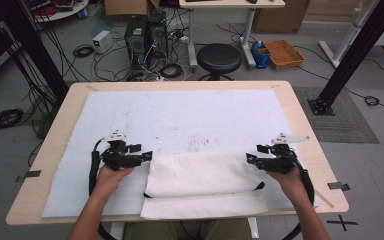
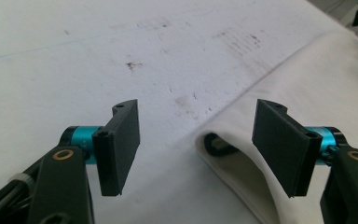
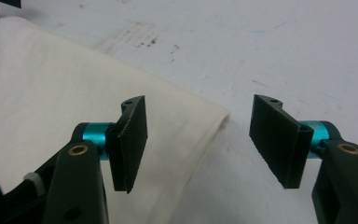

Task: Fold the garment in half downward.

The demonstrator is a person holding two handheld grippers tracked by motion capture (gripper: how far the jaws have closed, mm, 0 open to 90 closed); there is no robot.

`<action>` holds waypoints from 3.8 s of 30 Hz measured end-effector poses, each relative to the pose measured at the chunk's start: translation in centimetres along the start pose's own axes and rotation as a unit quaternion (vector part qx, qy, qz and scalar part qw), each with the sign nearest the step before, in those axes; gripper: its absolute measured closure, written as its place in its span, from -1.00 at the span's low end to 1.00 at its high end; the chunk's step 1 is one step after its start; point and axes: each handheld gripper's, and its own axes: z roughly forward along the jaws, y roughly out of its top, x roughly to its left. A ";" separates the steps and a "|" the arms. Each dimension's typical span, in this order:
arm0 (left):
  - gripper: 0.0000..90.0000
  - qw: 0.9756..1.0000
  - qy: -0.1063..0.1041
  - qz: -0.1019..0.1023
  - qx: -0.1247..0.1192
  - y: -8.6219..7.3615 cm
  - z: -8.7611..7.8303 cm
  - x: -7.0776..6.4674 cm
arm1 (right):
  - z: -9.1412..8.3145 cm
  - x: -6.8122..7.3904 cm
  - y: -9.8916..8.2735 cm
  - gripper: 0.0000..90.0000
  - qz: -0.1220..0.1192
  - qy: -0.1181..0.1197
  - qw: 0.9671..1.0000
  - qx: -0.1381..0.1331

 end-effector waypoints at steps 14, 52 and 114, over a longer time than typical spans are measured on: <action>0.86 0.999 -0.049 0.016 0.003 0.9 1.6 0.7 | 3.8 -0.9 0.3 0.84 -0.019 0.012 0.998 0.054; 0.84 0.998 -0.037 0.048 0.024 -2.6 -0.9 -1.6 | 0.5 0.7 -2.5 0.79 -0.038 -0.018 0.999 0.030; 0.86 0.999 -0.041 -0.010 -0.030 0.4 2.5 -0.8 | 3.8 -1.9 1.1 0.91 -0.005 -0.043 0.999 0.033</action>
